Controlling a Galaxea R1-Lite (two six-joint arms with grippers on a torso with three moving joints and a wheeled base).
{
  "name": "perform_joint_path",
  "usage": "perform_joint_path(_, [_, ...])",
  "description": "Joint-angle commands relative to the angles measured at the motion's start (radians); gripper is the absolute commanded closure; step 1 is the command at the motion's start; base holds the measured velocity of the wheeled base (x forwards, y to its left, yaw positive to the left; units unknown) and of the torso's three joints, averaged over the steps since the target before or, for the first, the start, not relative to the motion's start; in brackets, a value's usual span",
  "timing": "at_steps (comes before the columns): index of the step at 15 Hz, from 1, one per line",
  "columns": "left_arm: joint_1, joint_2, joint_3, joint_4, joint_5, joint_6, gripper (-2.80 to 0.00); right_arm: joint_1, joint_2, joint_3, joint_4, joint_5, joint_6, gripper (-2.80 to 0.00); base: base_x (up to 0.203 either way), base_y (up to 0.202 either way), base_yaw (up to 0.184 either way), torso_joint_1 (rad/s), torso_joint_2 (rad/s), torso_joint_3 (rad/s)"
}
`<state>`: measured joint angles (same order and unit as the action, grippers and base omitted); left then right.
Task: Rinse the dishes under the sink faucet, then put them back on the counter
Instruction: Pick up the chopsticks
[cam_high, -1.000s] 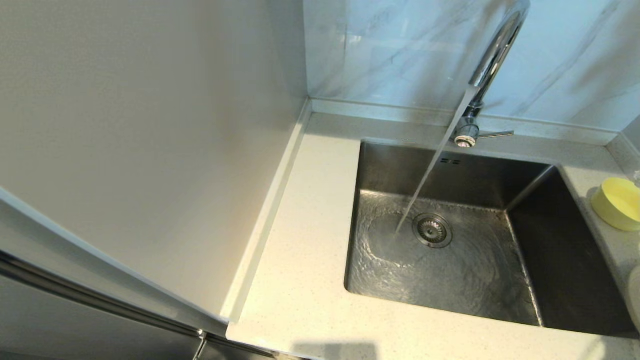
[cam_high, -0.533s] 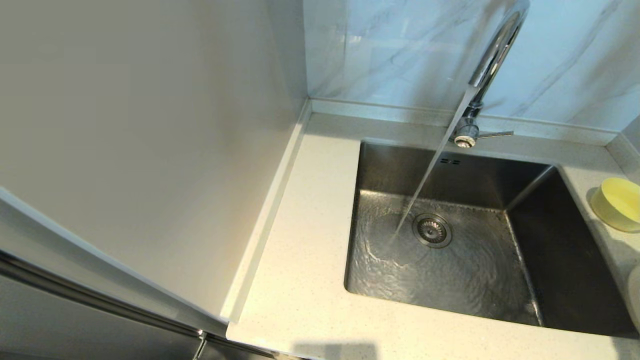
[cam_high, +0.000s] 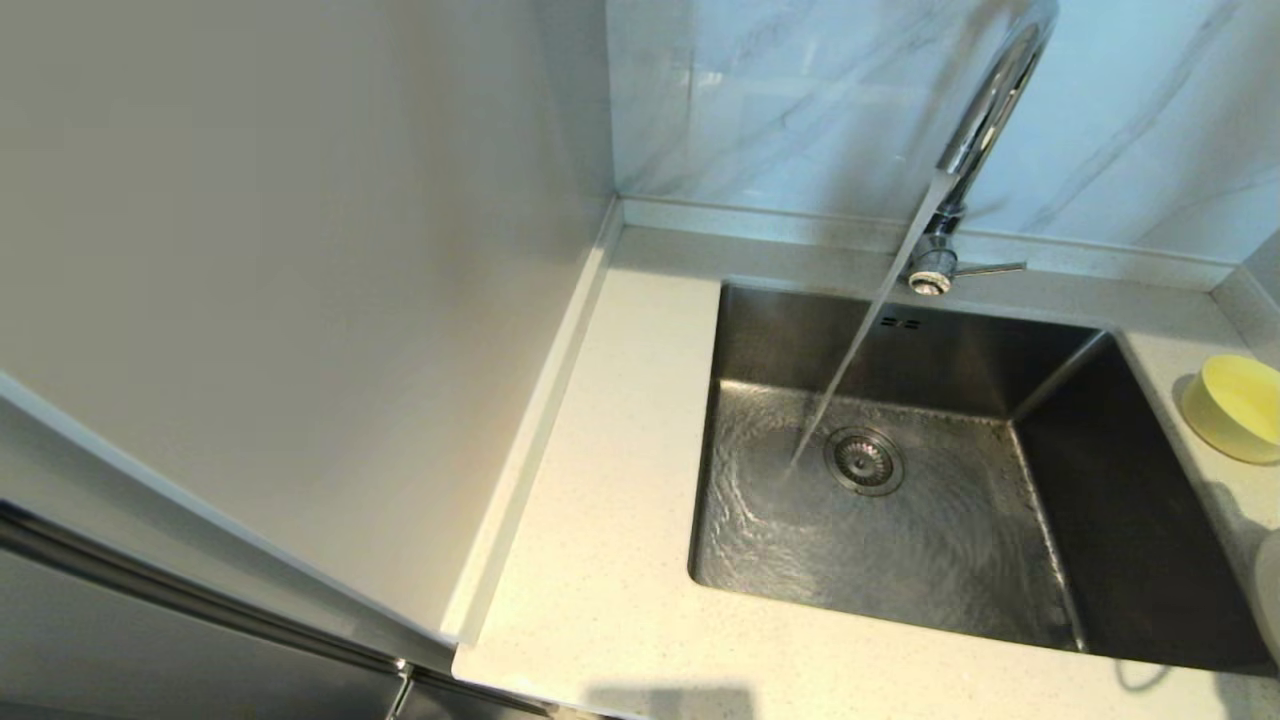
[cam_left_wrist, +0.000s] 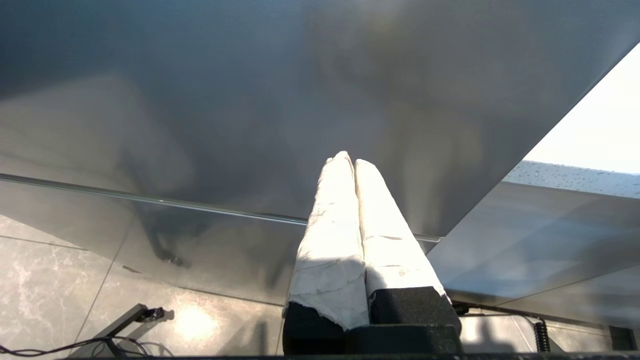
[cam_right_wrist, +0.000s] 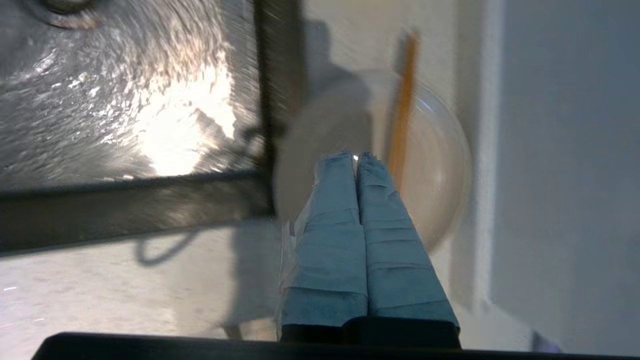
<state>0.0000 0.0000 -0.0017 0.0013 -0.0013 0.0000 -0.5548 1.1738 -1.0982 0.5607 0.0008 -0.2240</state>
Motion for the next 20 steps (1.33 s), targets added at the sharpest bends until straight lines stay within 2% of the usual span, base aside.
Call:
perform_joint_path(1, [0.0, 0.0, 0.002, 0.0, 0.0, 0.0, 0.0, -0.008, 0.016, 0.004, 0.016, -0.091, 0.0, 0.0, 0.0, 0.0, 0.0, 0.0, 0.0, 0.0])
perform_joint_path(2, [-0.002, 0.0, 0.0, 0.0, 0.0, 0.0, 0.0, -0.028, 0.039, 0.009, 0.022, -0.13, 0.001, 0.0, 0.0, 0.0, 0.0, 0.0, 0.0, 0.0])
perform_joint_path(4, [0.0, 0.0, 0.0, 0.0, 0.0, 0.0, 0.0, -0.068, 0.085, 0.02, 0.024, -0.143, 0.003, 0.0, 0.0, 0.0, 0.0, 0.0, 0.0, 0.0])
perform_joint_path(5, [0.0, 0.0, 0.0, 0.0, 0.0, 0.0, 0.0, -0.087, 0.098, 0.042, 0.023, -0.142, 0.001, -2.8, 0.0, 0.0, 0.0, 0.0, 0.0, 0.0])
perform_joint_path(8, [0.0, 0.0, 0.001, 0.0, 0.0, 0.0, 0.0, -0.104, 0.106, 0.074, 0.022, -0.111, -0.003, -2.8, 0.0, 0.0, 0.0, 0.0, 0.0, 0.0])
perform_joint_path(14, [0.0, 0.0, 0.0, 0.0, 0.0, 0.0, 0.0, -0.196, 0.203, 0.105, 0.029, -0.072, -0.005, -2.8, 0.0, 0.0, 0.0, 0.0, 0.0, 0.0])
perform_joint_path(16, [0.0, 0.0, 0.0, 0.0, 0.0, 0.0, 0.0, -0.237, 0.23, 0.084, 0.068, 0.052, -0.008, -2.8, 0.0, 0.0, 0.0, 0.0, 0.0, 0.0])
perform_joint_path(18, [0.0, 0.0, 0.0, 0.0, 0.0, 0.0, 0.0, -0.268, 0.253, 0.034, 0.163, 0.154, -0.01, -2.8, 0.0, 0.0, 0.0, 0.0, 0.0, 0.0])
perform_joint_path(20, [0.0, 0.0, 0.0, 0.0, 0.0, 0.0, 0.0, -0.296, 0.287, 0.014, 0.191, 0.211, -0.011, -2.8, 0.0, 0.0, 0.0, 0.0, 0.0, 0.0])
